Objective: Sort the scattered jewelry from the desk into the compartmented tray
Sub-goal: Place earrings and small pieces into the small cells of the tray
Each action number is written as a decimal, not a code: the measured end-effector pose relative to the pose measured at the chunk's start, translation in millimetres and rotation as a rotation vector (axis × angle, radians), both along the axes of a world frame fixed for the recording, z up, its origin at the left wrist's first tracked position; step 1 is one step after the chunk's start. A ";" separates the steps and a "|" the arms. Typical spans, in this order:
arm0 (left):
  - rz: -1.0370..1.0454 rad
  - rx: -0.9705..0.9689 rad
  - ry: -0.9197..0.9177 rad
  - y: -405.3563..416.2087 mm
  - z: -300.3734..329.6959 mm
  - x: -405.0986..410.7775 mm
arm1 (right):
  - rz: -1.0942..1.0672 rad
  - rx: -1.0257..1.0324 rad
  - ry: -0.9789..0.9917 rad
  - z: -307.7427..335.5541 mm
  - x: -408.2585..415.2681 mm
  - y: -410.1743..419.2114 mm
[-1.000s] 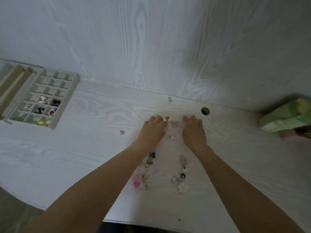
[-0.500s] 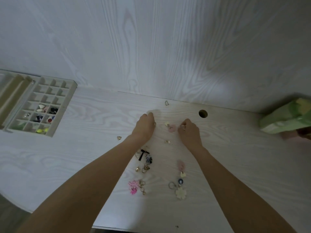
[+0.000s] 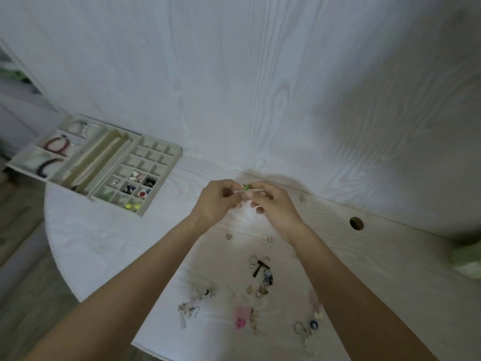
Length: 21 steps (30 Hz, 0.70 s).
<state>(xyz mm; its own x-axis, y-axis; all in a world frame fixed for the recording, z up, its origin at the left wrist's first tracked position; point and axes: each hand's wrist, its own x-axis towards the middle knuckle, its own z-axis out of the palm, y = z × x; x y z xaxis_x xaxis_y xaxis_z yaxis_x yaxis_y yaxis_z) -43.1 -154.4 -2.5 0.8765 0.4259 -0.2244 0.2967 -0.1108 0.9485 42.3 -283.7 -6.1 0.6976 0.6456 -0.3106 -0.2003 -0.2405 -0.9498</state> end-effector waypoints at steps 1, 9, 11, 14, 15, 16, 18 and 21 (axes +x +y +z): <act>0.008 0.034 0.008 10.3 3.7 -5.8 | 0.013 0.014 -0.016 3.8 -2.7 11.9; -0.022 0.267 0.123 103.0 13.4 -50.5 | 0.159 0.076 -0.035 14.0 -32.2 111.2; 0.010 0.228 0.107 125.3 11.6 -60.3 | 0.140 0.065 -0.023 13.5 -37.9 136.4; 0.082 0.094 0.071 155.9 9.7 -73.2 | 0.138 0.034 0.019 7.9 -45.0 172.0; 0.105 0.041 0.059 165.5 8.9 -77.4 | 0.158 0.021 0.035 5.8 -47.3 182.9; 0.129 -0.021 0.054 171.7 8.5 -80.2 | 0.178 0.015 0.048 3.7 -48.8 190.4; 0.194 -0.178 0.063 191.4 3.5 -85.6 | 0.198 0.027 0.077 -1.7 -52.4 211.0; 0.308 -0.403 0.048 213.1 -6.2 -87.3 | 0.161 0.055 0.086 -9.4 -55.0 231.9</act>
<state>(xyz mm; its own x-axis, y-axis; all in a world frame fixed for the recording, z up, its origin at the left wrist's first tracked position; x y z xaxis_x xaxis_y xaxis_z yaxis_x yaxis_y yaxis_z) -130.4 58.7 -8.6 0.7085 0.5339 -0.4615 0.3027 0.3608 0.8821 -12.7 -51.8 -15.5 0.5562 0.7645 -0.3258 -0.2445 -0.2242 -0.9434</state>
